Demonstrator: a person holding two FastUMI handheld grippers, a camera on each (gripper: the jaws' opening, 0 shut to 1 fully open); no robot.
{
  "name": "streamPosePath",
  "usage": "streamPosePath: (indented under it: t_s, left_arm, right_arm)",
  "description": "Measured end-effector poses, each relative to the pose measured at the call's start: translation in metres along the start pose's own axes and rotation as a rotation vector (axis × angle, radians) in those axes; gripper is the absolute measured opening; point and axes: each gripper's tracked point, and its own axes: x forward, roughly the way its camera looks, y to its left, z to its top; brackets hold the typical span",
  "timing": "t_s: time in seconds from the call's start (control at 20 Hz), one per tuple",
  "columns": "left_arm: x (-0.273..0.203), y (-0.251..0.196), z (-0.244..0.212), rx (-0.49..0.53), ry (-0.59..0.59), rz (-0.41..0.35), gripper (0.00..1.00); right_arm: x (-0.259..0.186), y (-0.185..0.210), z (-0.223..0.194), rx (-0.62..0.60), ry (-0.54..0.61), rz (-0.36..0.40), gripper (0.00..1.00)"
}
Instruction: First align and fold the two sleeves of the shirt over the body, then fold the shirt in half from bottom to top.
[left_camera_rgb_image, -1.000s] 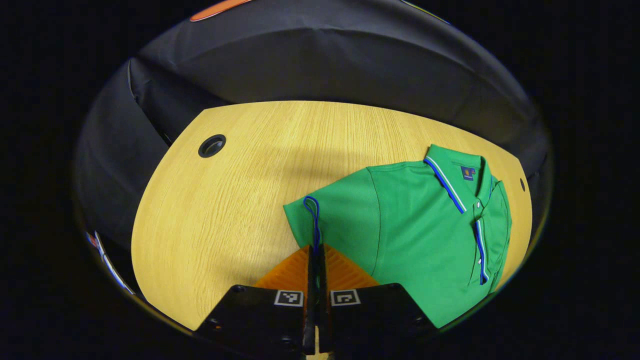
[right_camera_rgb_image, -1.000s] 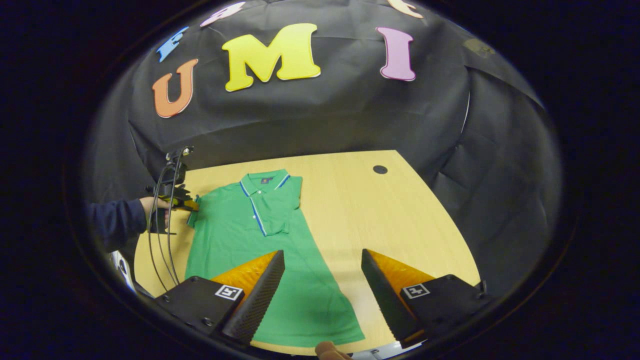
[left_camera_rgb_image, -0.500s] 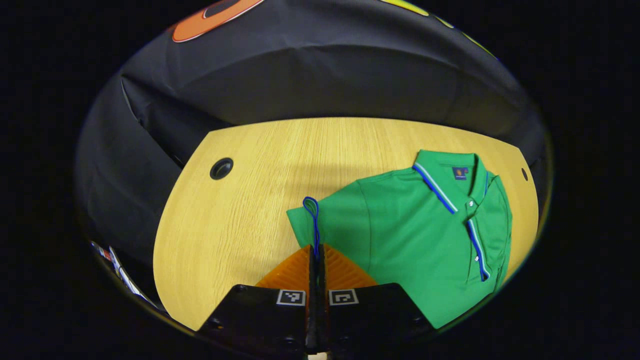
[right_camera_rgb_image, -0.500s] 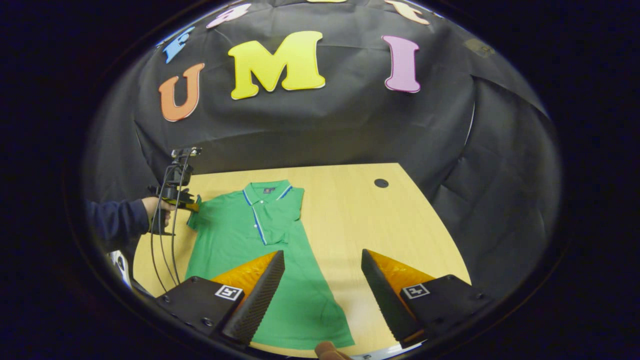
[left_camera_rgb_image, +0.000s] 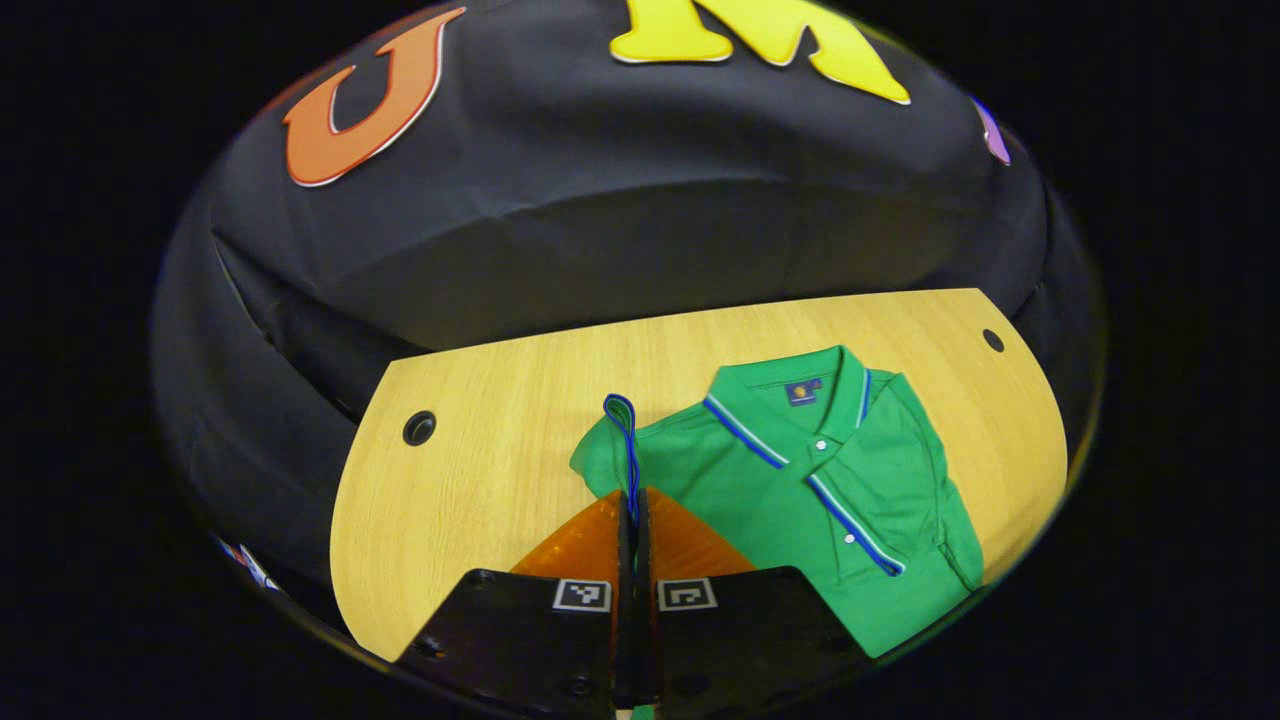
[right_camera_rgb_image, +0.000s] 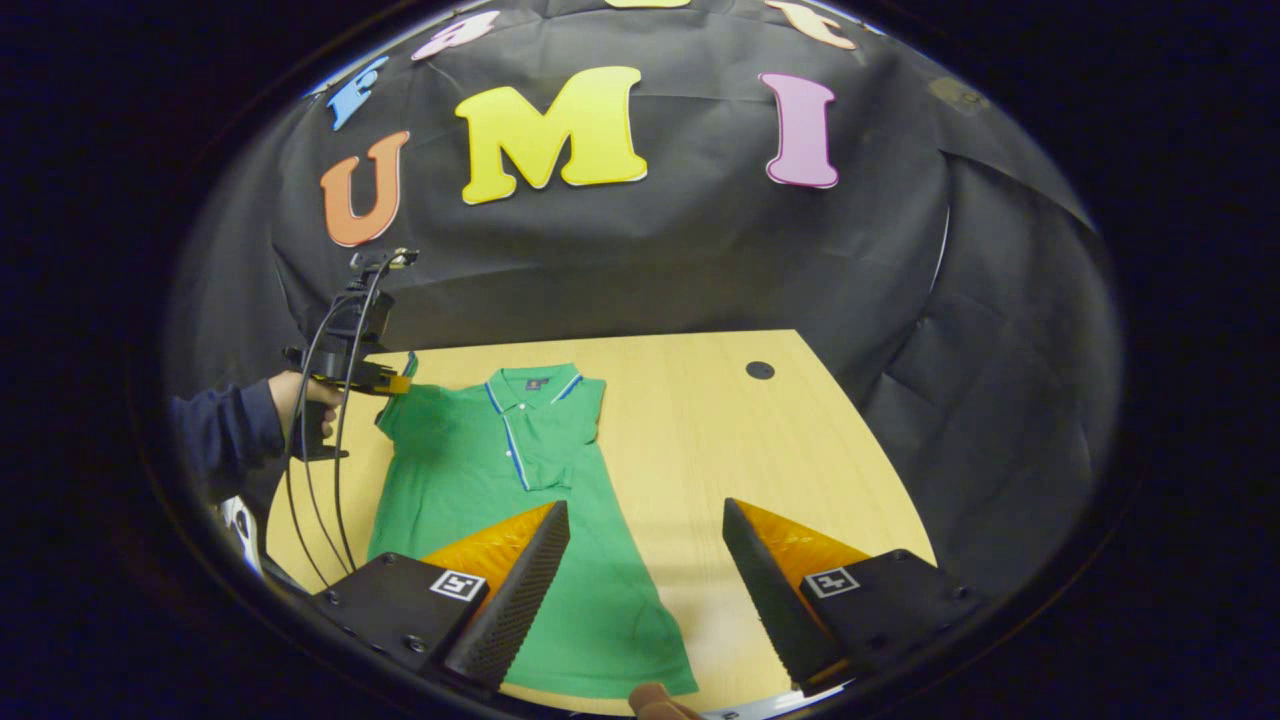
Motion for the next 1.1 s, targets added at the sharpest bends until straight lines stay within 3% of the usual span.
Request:
streamPosePath:
  t_s: [0.2,0.45,0.65,0.8,0.95,1.1]
  left_arm:
    - [-0.007,-0.044,0.009,0.055,-0.028,-0.036,0.03]
    - [-0.002,-0.105,0.006,0.191,-0.032,-0.086,0.03]
    - [0.012,-0.139,-0.025,0.327,0.028,-0.1,0.03]
    - [0.02,-0.154,-0.045,0.36,0.086,-0.133,0.04]
    - [0.017,-0.166,-0.048,0.295,0.097,-0.208,0.11]
    - [0.01,-0.171,-0.042,0.246,0.07,-0.244,0.51]
  right_arm:
    - [0.0,-0.006,-0.01,-0.018,0.021,-0.007,0.99]
    - [-0.003,-0.016,-0.021,-0.009,0.035,-0.017,0.96]
    - [-0.004,-0.025,-0.037,-0.008,0.068,-0.027,0.99]
    - [-0.003,-0.03,-0.044,0.012,0.085,-0.033,0.99]
    - [0.001,-0.035,-0.046,0.024,0.096,-0.039,0.99]
    - [0.008,-0.038,-0.05,0.03,0.107,-0.042,0.99]
